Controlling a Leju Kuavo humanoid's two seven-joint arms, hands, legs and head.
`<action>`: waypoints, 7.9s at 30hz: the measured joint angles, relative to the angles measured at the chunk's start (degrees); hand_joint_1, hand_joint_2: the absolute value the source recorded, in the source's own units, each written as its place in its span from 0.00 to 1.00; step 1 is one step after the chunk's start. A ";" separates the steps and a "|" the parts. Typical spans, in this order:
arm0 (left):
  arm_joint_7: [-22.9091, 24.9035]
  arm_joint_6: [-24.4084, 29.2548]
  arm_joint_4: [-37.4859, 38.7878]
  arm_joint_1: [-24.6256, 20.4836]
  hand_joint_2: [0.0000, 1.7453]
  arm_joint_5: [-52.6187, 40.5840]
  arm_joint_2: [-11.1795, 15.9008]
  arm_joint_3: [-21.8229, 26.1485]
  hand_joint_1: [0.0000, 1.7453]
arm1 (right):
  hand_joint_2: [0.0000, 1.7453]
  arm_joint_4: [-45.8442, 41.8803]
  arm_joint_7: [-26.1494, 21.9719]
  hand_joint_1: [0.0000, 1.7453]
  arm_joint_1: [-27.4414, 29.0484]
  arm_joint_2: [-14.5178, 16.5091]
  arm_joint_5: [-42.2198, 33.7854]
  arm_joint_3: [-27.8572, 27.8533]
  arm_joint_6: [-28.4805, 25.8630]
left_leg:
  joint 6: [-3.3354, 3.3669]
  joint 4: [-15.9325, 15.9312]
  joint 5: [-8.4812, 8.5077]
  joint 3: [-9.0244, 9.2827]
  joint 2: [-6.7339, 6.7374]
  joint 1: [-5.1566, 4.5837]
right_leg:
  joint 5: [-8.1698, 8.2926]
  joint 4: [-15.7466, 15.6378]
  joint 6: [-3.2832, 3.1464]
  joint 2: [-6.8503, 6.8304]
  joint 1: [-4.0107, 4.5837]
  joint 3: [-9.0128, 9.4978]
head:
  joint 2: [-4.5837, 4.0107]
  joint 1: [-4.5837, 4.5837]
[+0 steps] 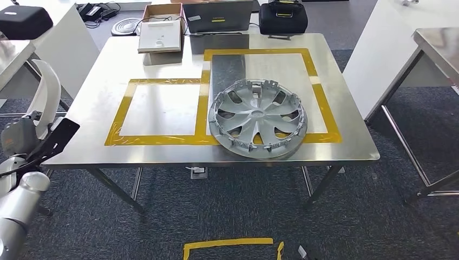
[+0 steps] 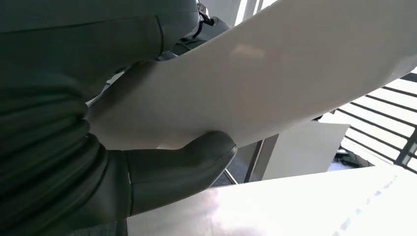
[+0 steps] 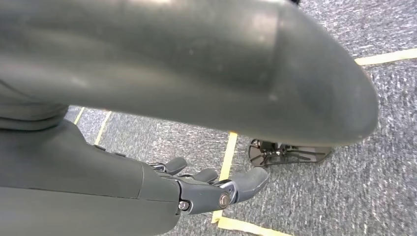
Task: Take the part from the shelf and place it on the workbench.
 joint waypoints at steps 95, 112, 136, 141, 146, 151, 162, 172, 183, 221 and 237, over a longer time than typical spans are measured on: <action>4.49 -3.55 5.63 1.12 1.00 -8.98 -9.08 -7.61 1.00 | 0.00 0.00 -1.19 0.00 -0.07 -0.81 5.40 0.86 0.24 | 2.30 -13.83 7.41 5.93 1.59 -0.87 | 0.71 0.13 2.15 -1.36 0.29 -0.77 | 0.00 0.42; 2.53 -4.61 5.63 1.29 1.00 -9.89 -8.59 -7.61 1.00 | 0.00 0.00 -1.48 0.00 -0.06 -0.81 5.86 1.29 0.34 | 2.30 -13.83 7.41 5.93 1.59 -0.88 | 0.71 0.14 2.15 -1.36 0.28 -0.77 | 0.00 0.42; 2.98 -4.06 5.63 1.28 0.00 -12.98 -8.36 -9.56 0.00 | 0.00 0.00 -1.34 0.00 -0.06 -0.94 5.86 1.30 0.08 | 2.30 -13.83 7.42 5.94 1.59 -0.88 | 0.71 0.14 2.15 -1.36 0.28 -0.77 | 0.00 0.42; 2.99 -4.18 5.63 1.28 0.00 -12.98 -8.38 -9.69 0.00 | 0.00 0.00 -1.34 0.00 -0.06 -0.94 5.86 1.30 0.08 | 2.30 -13.82 7.42 5.94 1.59 -0.88 | 0.71 0.14 2.15 -1.36 0.28 -0.77 | 0.00 0.42; 3.06 -4.23 5.63 1.28 0.00 -13.16 -8.37 -9.89 0.00 | 0.00 0.00 -1.34 0.00 -0.06 -0.94 5.92 1.29 0.10 | 2.30 -13.82 7.42 5.94 1.59 -0.88 | 0.71 0.14 2.15 -1.36 0.28 -0.77 | 0.00 0.42; 3.26 -4.18 5.63 1.28 0.00 -13.29 -8.36 -9.90 0.00 | 0.00 0.00 -1.20 0.00 -0.06 -0.94 5.93 1.29 0.08 | 2.30 -13.83 7.42 5.94 1.59 -0.88 | 0.71 0.14 2.15 -1.36 0.28 -0.77 | 0.00 0.42; 3.16 -3.82 5.60 1.00 0.00 -13.09 -8.34 -9.90 0.00 | 0.00 0.00 -1.16 0.00 -0.06 -0.94 5.84 1.29 0.06 | 2.30 -13.82 7.42 5.94 1.60 -0.88 | 0.71 0.14 2.15 -1.36 0.28 -0.77 | 0.00 0.42; -3.03 -1.32 3.71 -11.05 0.00 -10.14 -7.94 -9.44 0.00 | 0.00 0.00 -1.87 0.00 -0.06 -0.94 5.55 1.29 0.08 | 2.26 -13.79 7.58 5.78 1.54 -0.85 | 0.83 0.16 2.15 -1.40 0.31 -0.88 | 0.00 0.43; -5.75 -2.95 -0.82 -32.49 0.00 -8.06 -8.91 -8.47 0.00 | 0.00 0.00 -1.83 0.00 -0.27 -0.49 3.38 0.78 0.21 | 2.25 -13.80 7.58 5.78 1.54 -0.86 | 0.86 0.16 2.16 -1.37 0.30 -0.90 | 0.00 0.42; -8.50 1.11 -2.21 -32.77 0.00 -3.48 -8.52 -7.37 0.00 | 0.00 0.00 -1.34 0.00 -0.37 0.06 2.53 -1.88 -0.96 | 1.92 -12.68 3.50 8.80 -0.32 -1.03 | 5.29 1.64 2.32 0.19 -0.56 -6.00 | 0.00 0.11; -8.67 1.68 -2.13 -31.88 0.00 -3.32 -7.82 -7.31 0.00 | 0.00 0.00 -1.37 0.00 -0.69 -0.27 2.80 -1.89 -0.97 | 1.77 -13.24 13.88 -0.26 0.73 -0.76 | -4.51 1.94 1.54 -0.56 0.19 3.48 | 0.00 0.39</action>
